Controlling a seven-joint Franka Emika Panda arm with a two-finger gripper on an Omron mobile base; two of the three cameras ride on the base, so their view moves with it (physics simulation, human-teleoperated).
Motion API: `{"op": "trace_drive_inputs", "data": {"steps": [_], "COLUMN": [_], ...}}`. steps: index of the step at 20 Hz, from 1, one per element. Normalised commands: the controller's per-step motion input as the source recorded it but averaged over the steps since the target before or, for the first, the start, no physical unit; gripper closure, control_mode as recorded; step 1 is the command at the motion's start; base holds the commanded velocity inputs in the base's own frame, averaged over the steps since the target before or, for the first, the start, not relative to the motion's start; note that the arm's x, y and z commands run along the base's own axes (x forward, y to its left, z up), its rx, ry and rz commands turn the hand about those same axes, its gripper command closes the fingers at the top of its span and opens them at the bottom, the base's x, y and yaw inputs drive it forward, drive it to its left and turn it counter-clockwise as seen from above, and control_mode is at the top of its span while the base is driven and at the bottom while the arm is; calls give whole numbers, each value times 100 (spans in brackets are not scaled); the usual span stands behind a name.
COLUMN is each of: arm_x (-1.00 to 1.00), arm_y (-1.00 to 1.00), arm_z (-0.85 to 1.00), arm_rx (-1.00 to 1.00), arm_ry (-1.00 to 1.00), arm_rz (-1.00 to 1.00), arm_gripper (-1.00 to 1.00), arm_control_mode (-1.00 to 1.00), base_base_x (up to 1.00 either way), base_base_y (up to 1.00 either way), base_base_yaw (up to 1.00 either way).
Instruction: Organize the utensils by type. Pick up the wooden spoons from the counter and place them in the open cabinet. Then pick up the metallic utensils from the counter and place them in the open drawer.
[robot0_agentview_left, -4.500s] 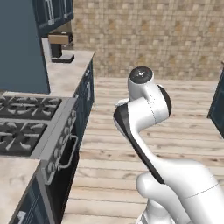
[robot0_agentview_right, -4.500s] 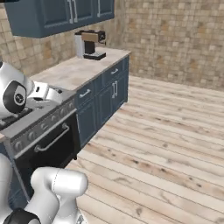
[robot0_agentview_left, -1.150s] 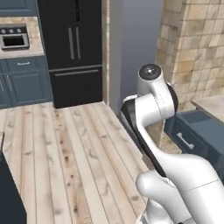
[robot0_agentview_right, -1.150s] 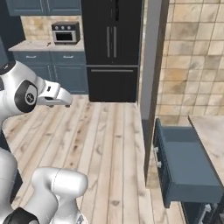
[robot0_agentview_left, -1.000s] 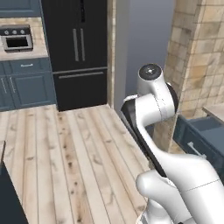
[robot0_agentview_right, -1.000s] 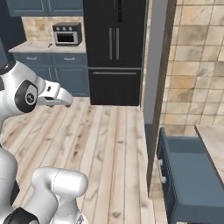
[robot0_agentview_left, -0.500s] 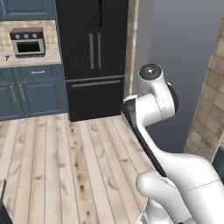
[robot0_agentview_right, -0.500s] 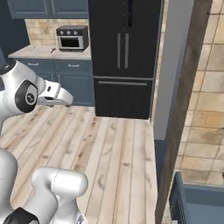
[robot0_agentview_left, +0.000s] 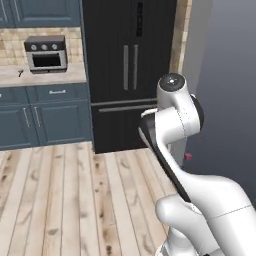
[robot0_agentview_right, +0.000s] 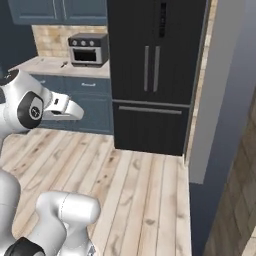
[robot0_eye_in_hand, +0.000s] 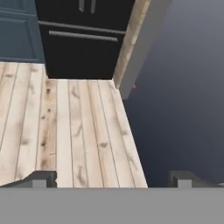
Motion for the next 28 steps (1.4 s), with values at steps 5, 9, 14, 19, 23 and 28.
{"op": "trace_drive_inputs", "data": {"steps": [5,9,14,19,23,28], "arm_x": [0,0,0,0,0,0], "arm_y": [0,0,0,0,0,0], "arm_z": [0,0,0,0,0,0], "arm_rx": [0,0,0,0,0,0], "arm_ry": [0,0,0,0,0,0], "arm_rz": [0,0,0,0,0,0], "arm_gripper": [-100,-100,-100,-100,-100,-100], "arm_control_mode": [100,100,100,100,100,100], "base_base_x": [95,95,69,62,75,84], "base_base_y": [36,32,40,45,39,44], "base_base_yaw": [23,25,42,44,37,6]}}
